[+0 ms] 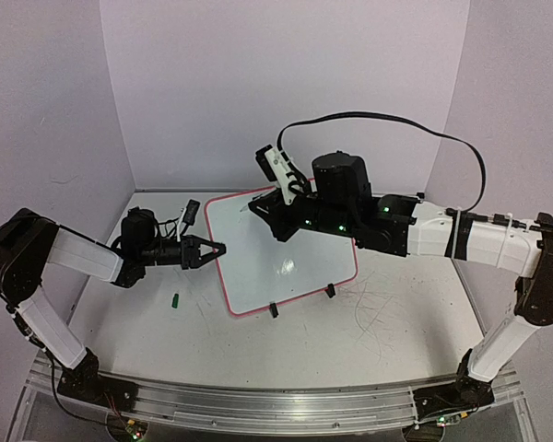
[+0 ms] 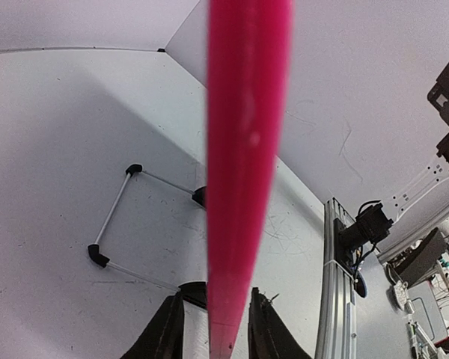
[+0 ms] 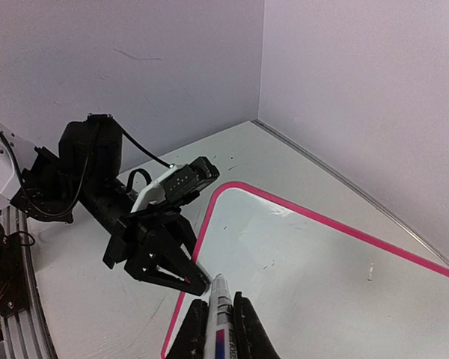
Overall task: Write a sentence on the whiteboard
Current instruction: Hold the whiteboard at the center of the board, then write a sentence on the whiteboard.
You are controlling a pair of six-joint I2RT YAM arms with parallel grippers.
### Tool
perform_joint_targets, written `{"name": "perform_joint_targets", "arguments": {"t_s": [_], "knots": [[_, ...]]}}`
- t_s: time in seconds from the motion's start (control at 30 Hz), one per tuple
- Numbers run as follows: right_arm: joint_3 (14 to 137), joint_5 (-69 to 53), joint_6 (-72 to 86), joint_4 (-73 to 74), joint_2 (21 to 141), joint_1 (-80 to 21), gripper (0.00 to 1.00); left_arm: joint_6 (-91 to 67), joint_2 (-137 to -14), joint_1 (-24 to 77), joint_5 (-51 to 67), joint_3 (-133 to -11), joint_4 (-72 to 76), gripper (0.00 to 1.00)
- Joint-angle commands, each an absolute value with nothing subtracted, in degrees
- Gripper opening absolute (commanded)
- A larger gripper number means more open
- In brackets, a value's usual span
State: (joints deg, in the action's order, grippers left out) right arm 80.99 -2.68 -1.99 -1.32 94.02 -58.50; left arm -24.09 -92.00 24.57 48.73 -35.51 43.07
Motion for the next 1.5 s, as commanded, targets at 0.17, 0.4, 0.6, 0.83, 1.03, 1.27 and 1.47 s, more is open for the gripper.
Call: {"name": "perform_joint_targets", "arguments": {"t_s": [0.17,0.4,0.6,0.83,1.03,1.27,1.47], "knots": [[81.11,-3.27,-2.67,-4.22,92.93,-58.47,0.0,-25.67,-88.73,23.83,48.63,-35.03,44.75,0.42],[80.78,-3.67,-2.25,-4.39,92.95,-58.52,0.0,-25.48,-88.96,23.84,47.93,-35.07,44.74,0.19],[81.34,-2.02,-2.38,-4.66,93.91,-58.69,0.0,-24.11,-91.23,23.85,47.75,-36.52,44.75,0.03],[81.74,2.13,-5.66,-6.48,95.31,-60.04,0.0,-22.08,-91.97,23.92,47.73,-37.09,44.73,0.0],[82.94,2.94,-8.88,-7.12,97.18,-60.49,0.0,-22.39,-91.6,24.04,47.58,-37.32,44.52,0.0],[83.72,1.99,-9.84,-8.31,98.48,-60.52,0.0,-22.28,-92.22,24.34,47.42,-38.05,43.88,0.0],[85.56,1.24,-9.76,-8.47,100.86,-60.66,0.0,-21.77,-92.42,24.51,47.09,-38.14,43.34,0.0]]}}
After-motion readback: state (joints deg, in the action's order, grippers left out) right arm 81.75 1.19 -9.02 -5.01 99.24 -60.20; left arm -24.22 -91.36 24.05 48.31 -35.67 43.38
